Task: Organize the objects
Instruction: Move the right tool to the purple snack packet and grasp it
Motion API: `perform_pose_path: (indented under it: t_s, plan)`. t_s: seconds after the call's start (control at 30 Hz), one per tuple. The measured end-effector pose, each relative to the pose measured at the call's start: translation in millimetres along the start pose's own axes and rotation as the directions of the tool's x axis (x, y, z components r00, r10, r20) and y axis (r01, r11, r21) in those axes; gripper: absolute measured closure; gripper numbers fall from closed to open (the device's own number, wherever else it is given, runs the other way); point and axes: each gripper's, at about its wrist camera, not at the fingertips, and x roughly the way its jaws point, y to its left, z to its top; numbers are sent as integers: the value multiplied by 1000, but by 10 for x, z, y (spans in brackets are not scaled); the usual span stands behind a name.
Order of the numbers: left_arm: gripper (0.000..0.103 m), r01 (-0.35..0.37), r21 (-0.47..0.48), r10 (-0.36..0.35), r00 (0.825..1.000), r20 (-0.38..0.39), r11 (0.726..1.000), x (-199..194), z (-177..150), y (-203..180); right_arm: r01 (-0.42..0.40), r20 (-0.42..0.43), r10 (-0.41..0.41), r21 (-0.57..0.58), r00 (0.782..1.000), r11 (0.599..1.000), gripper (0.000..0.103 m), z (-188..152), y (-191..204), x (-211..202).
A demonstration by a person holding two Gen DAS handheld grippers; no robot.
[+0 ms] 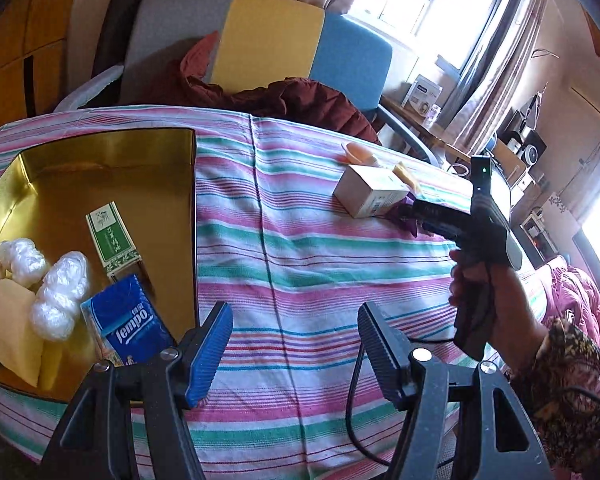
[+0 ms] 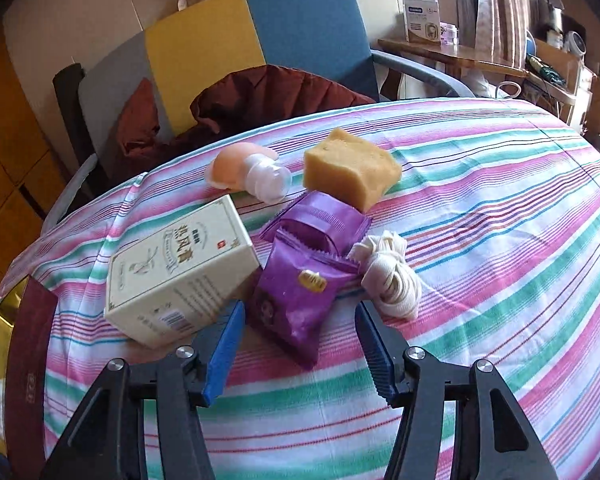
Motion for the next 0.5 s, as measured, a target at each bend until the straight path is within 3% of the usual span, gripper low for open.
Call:
perform_pose_path:
  t_s: [0.2,0.5]
  plan:
    - [37,-16,15,16,1000,-16,1000,61,31,-38,-37,-7,37,13,999,999,57,79,-8,188]
    - [37,-14,77,17,999,-43,997,328,280,-269,-66,38,64,44,997,997,60,-135,-183,40]
